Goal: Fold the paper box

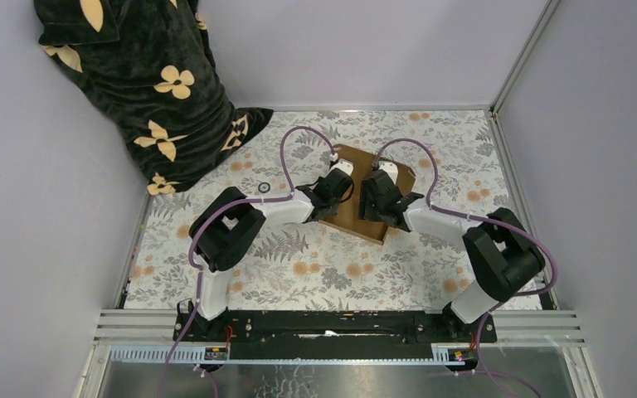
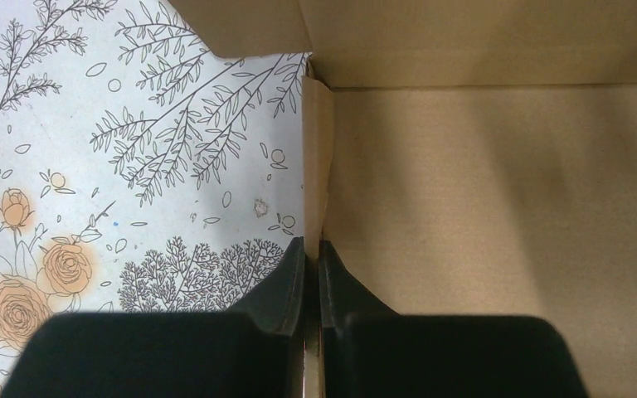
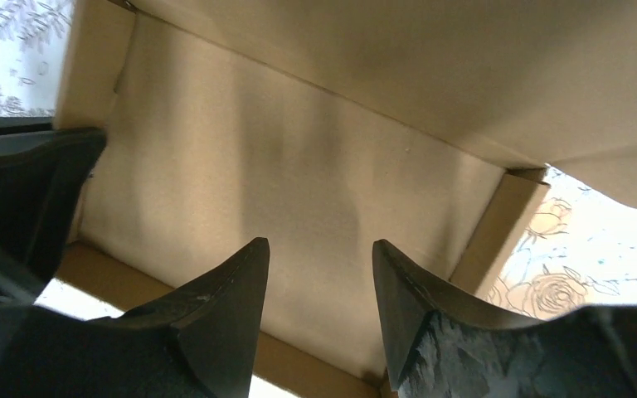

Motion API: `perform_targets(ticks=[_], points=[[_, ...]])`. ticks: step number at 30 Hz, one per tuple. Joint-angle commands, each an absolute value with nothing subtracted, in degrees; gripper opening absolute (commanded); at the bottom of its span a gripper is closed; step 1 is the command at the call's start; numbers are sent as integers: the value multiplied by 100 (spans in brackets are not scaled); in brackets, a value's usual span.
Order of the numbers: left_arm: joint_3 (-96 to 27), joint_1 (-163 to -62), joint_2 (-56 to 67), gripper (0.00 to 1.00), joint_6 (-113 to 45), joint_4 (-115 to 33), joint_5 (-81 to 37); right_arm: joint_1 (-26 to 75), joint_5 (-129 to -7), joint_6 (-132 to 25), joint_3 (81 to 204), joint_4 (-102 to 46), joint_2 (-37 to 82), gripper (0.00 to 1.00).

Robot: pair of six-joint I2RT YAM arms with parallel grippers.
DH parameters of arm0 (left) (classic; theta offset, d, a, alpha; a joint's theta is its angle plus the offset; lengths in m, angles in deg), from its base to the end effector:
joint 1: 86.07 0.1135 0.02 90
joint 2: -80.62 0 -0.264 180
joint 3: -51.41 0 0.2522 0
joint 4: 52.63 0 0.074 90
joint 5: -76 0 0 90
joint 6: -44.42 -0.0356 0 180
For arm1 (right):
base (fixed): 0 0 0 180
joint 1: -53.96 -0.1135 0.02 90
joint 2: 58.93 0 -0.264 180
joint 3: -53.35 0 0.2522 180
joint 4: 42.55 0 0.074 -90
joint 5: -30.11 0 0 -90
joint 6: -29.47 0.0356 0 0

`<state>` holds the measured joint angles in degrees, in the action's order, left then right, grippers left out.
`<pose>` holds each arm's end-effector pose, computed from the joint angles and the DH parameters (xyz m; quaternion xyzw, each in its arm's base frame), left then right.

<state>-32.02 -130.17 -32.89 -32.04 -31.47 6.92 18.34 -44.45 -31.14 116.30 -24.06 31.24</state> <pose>0.3038 -0.2767 0.1455 0.1864 0.9107 -0.0073 0.3685 0.2662 0.1791 0.1846 0.0007 0.9192 0.0958 0.3819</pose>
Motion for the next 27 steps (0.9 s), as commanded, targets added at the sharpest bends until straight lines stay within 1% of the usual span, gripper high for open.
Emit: perform_targets(ticks=[1, 9, 27], points=[[-3245, -13055, -3384, 5, -3405, -3171, 969, 1799, -4636, -3238, 11905, -2603, 3528, 56], [-3251, -13106, -3312, 5, -3486, -3175, 1300, 1796, -4625, -3181, 11959, -2642, 3918, 54], [-3520, -13201, -3541, 7, -3486, -2975, 1576, 1801, -4618, -3162, 11835, -2650, 3986, 54]])
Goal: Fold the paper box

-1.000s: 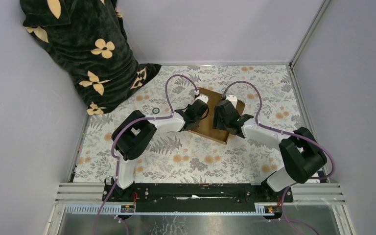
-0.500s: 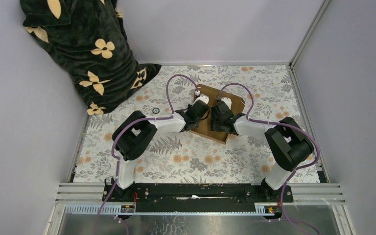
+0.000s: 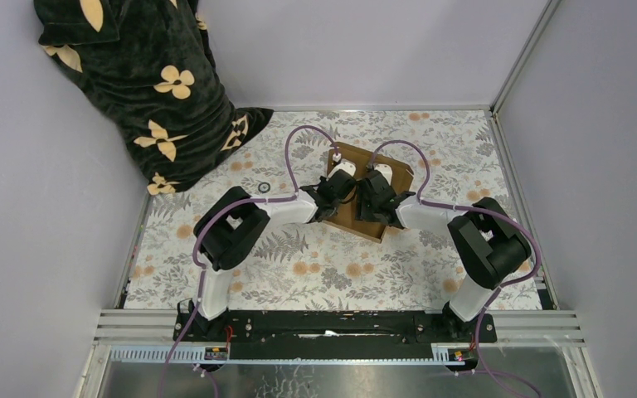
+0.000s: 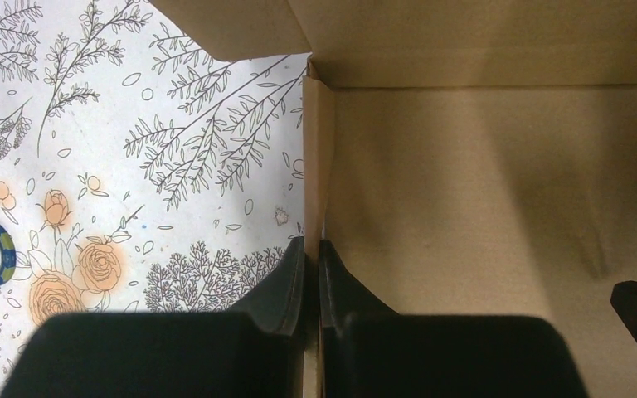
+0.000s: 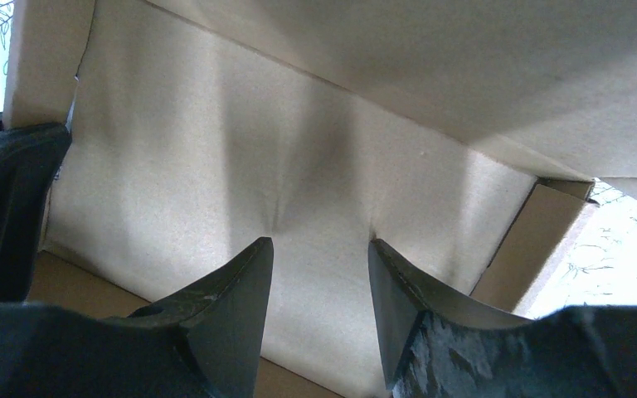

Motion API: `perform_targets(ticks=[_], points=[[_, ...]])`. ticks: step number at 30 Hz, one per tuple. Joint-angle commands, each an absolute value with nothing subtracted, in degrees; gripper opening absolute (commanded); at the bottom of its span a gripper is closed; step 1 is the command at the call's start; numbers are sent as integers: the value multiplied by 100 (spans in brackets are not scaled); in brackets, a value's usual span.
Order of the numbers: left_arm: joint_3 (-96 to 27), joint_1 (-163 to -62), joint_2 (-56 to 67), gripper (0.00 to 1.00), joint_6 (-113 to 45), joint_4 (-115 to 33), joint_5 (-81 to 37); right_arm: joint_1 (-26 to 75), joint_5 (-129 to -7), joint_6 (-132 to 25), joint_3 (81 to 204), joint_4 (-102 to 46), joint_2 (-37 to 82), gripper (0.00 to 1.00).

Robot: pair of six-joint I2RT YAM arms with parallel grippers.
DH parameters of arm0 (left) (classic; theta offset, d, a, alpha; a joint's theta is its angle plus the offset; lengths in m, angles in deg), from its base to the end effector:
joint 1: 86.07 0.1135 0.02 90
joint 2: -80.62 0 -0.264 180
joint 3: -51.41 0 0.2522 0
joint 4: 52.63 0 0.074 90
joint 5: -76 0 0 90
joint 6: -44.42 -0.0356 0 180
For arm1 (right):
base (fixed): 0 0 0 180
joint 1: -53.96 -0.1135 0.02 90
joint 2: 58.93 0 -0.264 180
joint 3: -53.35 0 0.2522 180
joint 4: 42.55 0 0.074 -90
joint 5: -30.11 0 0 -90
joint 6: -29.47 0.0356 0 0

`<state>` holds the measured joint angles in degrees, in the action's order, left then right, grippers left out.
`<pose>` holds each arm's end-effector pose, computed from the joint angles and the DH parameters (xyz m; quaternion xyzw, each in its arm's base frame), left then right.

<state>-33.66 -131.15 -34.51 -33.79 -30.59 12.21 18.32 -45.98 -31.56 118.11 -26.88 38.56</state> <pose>0.3045 -0.2831 0.1426 0.1933 0.9037 0.0380 0.3802 0.2802 0.1904 0.1577 -0.0111 0.9289 0.0927 0.3584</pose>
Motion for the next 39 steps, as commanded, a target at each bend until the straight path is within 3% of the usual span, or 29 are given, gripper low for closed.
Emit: perform_targets(ticks=[1, 22, 30, 39], points=[[-3521, -13203, -3542, 7, -3486, -2967, 1612, 1795, -4618, -3161, 11845, -2643, 3991, 54], [-3601, -13316, -3554, 10, -3472, -2845, 2008, 1800, -4644, -3126, 11721, -2668, 3902, 55], [-3588, -13307, -3628, 21, -3410, -2982, 1709, 1800, -4630, -3142, 11685, -2635, 3813, 56], [-3440, -13308, -3561, 26, -3364, -3171, 1612, 1797, -4663, -3140, 11627, -2655, 3767, 56]])
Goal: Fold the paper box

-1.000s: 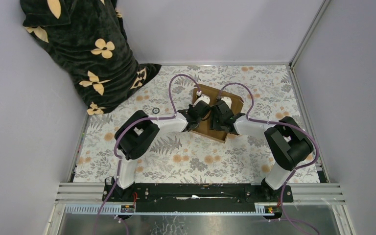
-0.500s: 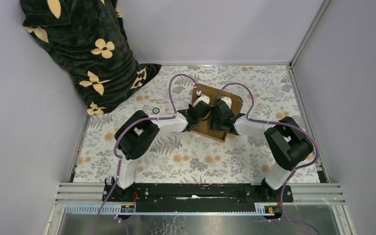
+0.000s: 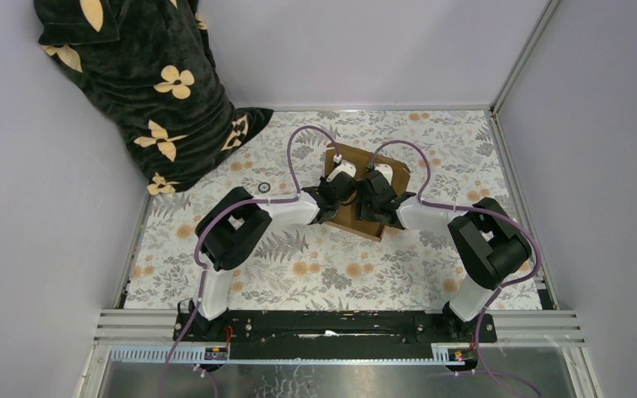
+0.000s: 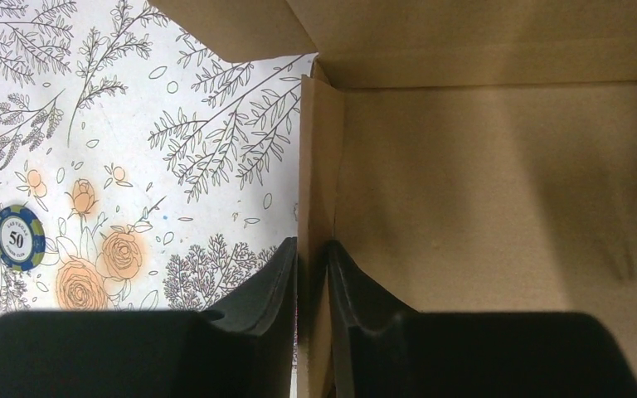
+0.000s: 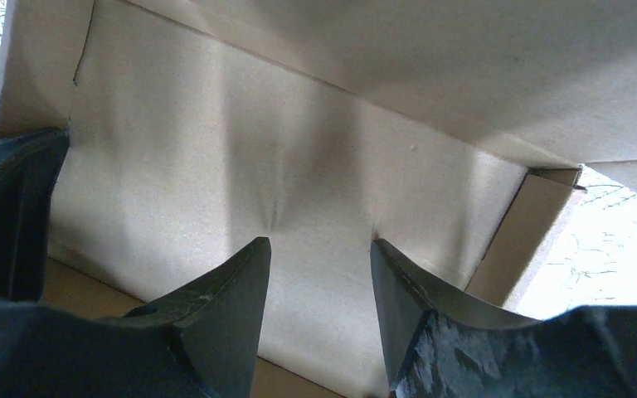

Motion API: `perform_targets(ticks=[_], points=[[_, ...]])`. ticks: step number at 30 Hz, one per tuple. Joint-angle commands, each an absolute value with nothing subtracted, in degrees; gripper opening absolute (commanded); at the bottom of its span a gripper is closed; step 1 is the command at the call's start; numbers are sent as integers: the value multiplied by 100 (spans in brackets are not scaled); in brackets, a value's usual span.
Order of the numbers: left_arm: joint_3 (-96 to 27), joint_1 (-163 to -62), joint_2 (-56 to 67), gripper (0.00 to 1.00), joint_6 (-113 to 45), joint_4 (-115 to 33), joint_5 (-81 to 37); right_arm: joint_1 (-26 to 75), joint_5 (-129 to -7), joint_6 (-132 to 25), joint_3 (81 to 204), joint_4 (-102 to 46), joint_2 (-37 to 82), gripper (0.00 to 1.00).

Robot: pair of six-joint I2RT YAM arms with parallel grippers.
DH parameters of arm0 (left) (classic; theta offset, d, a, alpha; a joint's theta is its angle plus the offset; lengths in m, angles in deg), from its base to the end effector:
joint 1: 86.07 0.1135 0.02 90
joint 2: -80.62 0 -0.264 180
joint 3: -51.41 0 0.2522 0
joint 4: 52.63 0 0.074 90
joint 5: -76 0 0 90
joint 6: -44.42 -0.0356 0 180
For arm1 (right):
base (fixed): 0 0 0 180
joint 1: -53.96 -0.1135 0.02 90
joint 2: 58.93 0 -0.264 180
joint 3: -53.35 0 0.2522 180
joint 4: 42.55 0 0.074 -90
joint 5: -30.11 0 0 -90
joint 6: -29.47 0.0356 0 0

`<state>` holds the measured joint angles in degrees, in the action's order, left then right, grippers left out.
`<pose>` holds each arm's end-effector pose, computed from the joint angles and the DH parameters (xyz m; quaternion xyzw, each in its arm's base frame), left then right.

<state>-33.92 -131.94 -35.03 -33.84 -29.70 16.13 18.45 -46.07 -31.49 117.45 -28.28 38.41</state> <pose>0.3016 -0.2852 0.1402 0.1906 0.9001 0.0695 0.3856 0.2801 0.1894 0.1570 -0.0087 0.9263 0.0973 0.3640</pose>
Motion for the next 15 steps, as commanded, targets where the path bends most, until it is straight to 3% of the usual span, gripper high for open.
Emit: perform_targets(ticks=[1, 15], points=[[-3423, -13309, -3532, 27, -3363, -3197, 1588, 1800, -4665, -3137, 11624, -2652, 3764, 56], [-3236, -13303, -3130, 35, -3381, -3434, 1502, 1799, -4686, -3125, 11624, -2650, 3753, 57]])
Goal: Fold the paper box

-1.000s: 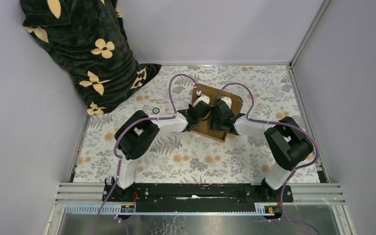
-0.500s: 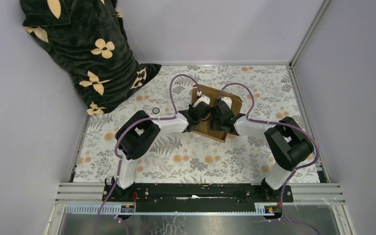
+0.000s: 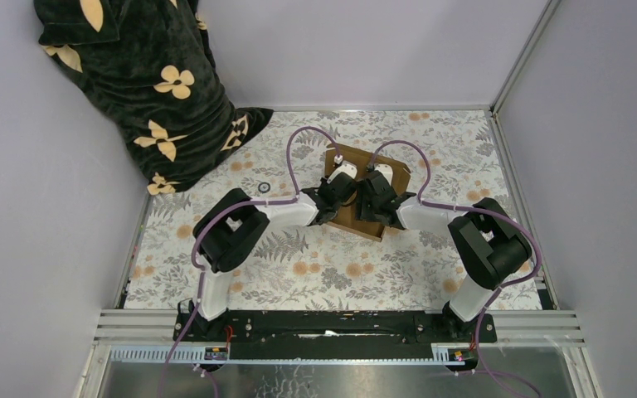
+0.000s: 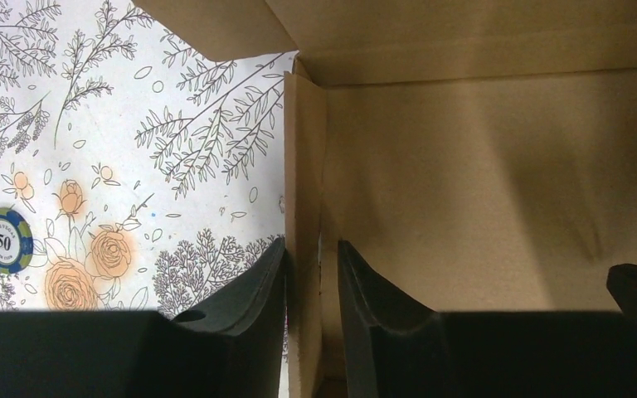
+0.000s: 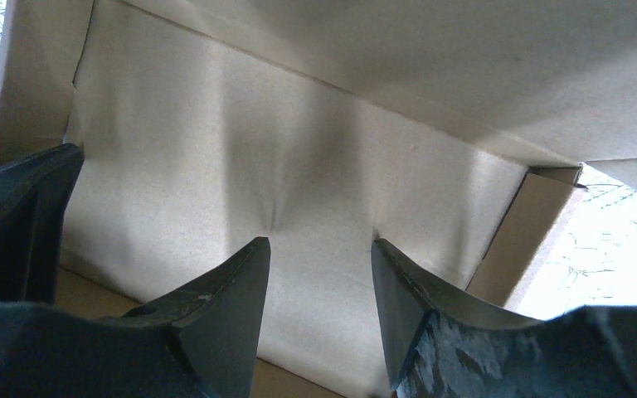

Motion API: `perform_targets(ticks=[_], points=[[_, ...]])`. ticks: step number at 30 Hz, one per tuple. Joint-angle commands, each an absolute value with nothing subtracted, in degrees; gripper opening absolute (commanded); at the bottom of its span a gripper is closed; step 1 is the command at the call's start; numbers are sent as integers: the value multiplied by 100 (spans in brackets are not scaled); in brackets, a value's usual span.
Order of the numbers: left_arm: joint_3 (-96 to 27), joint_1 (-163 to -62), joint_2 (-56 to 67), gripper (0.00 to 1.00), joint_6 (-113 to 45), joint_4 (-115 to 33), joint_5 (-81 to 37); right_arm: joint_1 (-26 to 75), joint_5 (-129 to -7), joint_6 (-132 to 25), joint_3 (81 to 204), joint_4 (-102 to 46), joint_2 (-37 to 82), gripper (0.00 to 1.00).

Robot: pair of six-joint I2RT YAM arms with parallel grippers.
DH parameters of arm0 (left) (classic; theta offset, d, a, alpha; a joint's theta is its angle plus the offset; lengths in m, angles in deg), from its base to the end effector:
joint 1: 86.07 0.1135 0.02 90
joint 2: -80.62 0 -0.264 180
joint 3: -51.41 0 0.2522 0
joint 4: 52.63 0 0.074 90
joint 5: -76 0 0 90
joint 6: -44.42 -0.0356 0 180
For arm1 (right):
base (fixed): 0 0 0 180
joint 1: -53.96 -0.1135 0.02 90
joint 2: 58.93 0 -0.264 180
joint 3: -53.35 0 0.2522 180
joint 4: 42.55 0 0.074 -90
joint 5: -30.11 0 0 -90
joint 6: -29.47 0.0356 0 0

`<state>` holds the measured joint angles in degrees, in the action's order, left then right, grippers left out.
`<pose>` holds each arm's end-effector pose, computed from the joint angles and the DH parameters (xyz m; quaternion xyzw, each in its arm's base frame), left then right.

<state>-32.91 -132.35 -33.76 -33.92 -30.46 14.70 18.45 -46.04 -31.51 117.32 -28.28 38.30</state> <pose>0.2969 -0.2857 0.1445 0.1962 0.8990 0.0533 0.3879 0.2796 0.1890 0.1570 -0.0088 0.9263 0.0969 0.3640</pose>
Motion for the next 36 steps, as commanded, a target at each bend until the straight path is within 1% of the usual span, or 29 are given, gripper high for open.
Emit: perform_targets(ticks=[1, 15, 36], points=[[-3225, -13303, -3106, 35, -3373, -3436, 1516, 1795, -4699, -3124, 11624, -2650, 3757, 57], [-2997, -13258, -2723, 37, -3328, -3596, 1679, 1798, -4716, -3153, 11689, -2591, 3724, 57], [-3019, -12957, -3067, 38, -3275, -3864, 1252, 1797, -4706, -3241, 11789, -2529, 3800, 57]])
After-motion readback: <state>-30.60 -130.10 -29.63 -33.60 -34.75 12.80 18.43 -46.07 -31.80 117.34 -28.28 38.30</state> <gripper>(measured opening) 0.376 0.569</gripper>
